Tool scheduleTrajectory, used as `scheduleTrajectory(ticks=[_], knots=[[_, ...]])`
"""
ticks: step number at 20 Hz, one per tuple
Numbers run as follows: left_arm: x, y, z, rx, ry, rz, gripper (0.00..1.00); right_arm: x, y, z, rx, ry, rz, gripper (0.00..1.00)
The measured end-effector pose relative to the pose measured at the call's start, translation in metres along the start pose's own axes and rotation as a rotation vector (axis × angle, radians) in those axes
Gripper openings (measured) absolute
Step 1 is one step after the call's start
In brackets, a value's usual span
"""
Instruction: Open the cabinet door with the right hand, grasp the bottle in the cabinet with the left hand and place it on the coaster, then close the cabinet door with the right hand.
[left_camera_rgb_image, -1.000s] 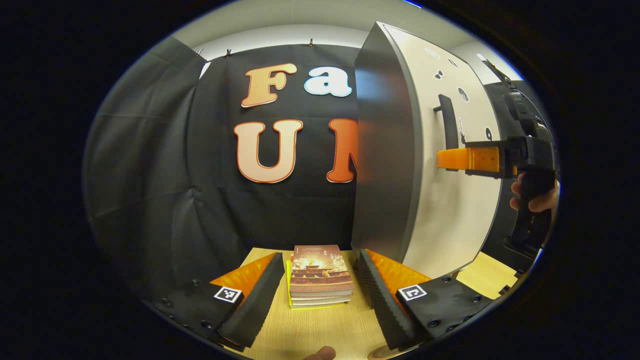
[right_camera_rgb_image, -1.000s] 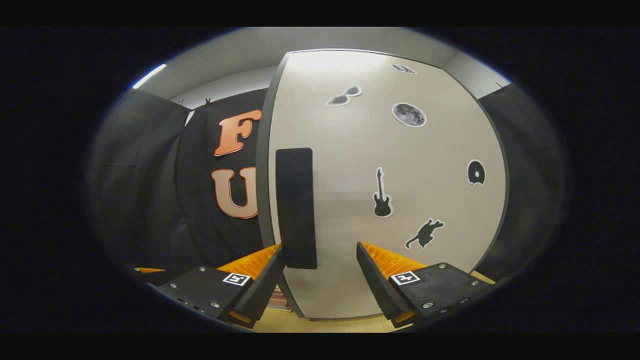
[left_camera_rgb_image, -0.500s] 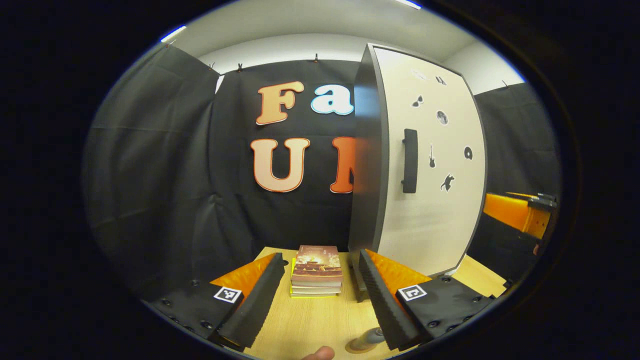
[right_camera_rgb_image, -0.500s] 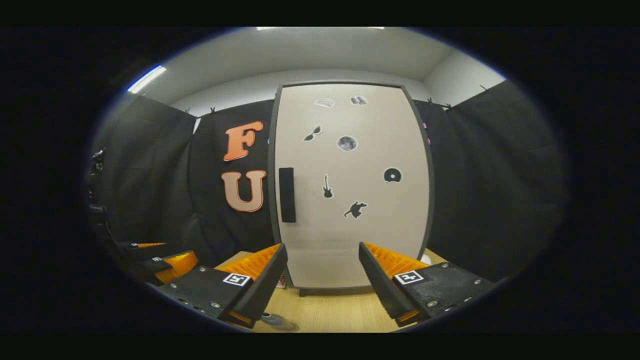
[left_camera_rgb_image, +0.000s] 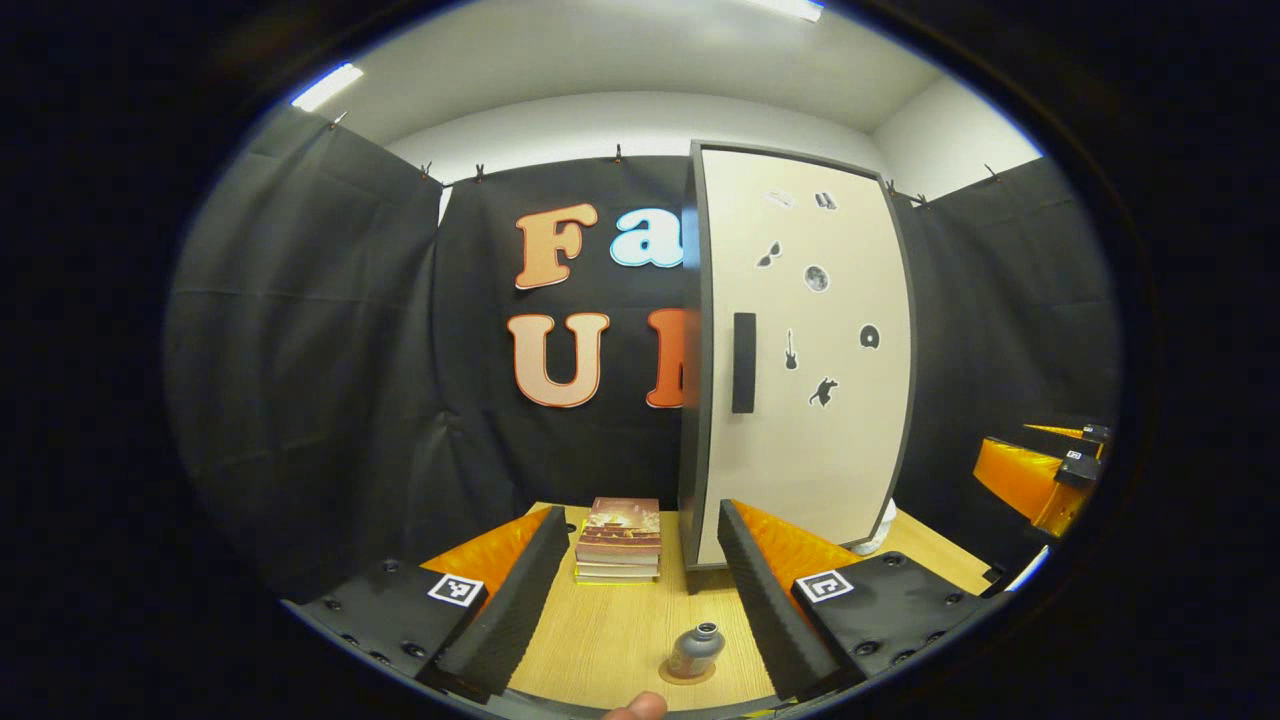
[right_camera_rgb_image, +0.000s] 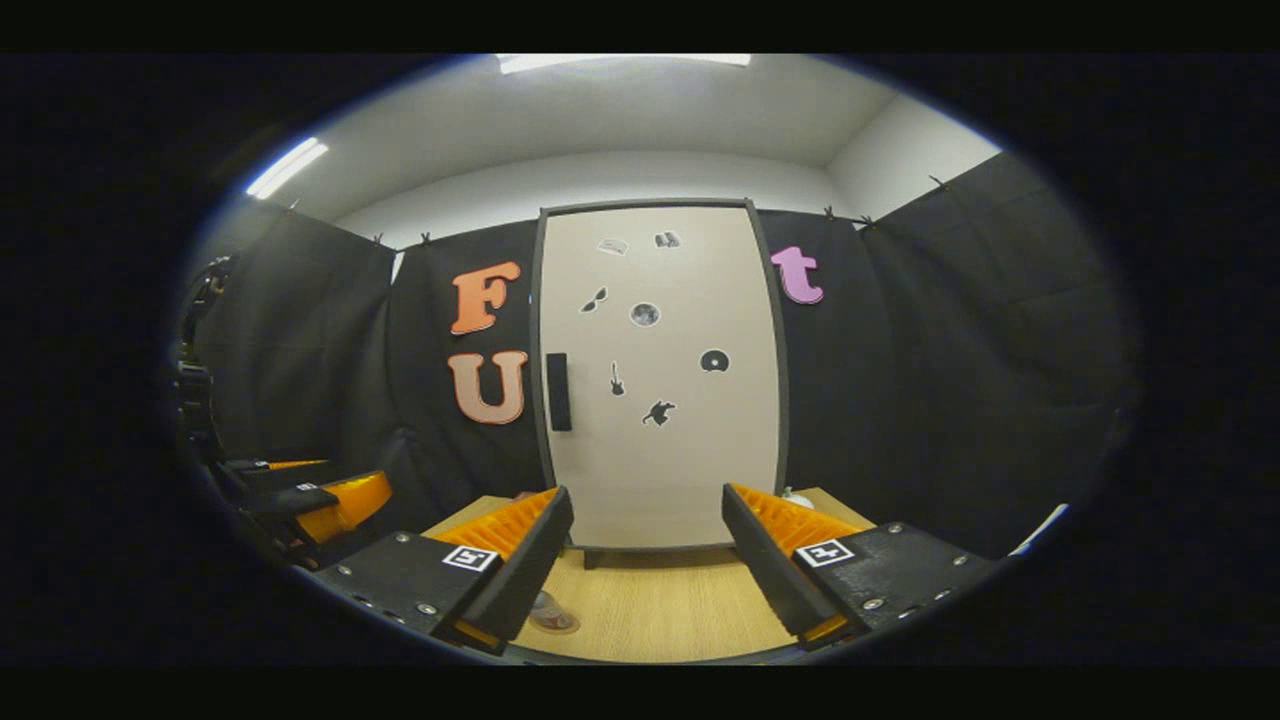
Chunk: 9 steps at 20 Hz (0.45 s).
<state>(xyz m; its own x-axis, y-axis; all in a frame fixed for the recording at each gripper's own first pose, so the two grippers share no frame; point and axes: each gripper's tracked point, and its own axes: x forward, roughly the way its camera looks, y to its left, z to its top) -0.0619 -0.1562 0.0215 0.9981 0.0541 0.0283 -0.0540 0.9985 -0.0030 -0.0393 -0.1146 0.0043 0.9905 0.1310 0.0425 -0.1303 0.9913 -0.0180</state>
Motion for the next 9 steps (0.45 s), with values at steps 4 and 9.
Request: scheduleTrajectory(ticks=[4,9], knots=[[-0.015,-0.004,0.002,0.002,-0.003,0.007,0.98,-0.012,-0.003,0.002,-0.005,-0.003,0.005,0.93],[-0.024,-0.006,0.001,0.005,-0.004,0.014,0.98,-0.02,-0.005,-0.001,-0.011,0.003,0.007,0.93]])
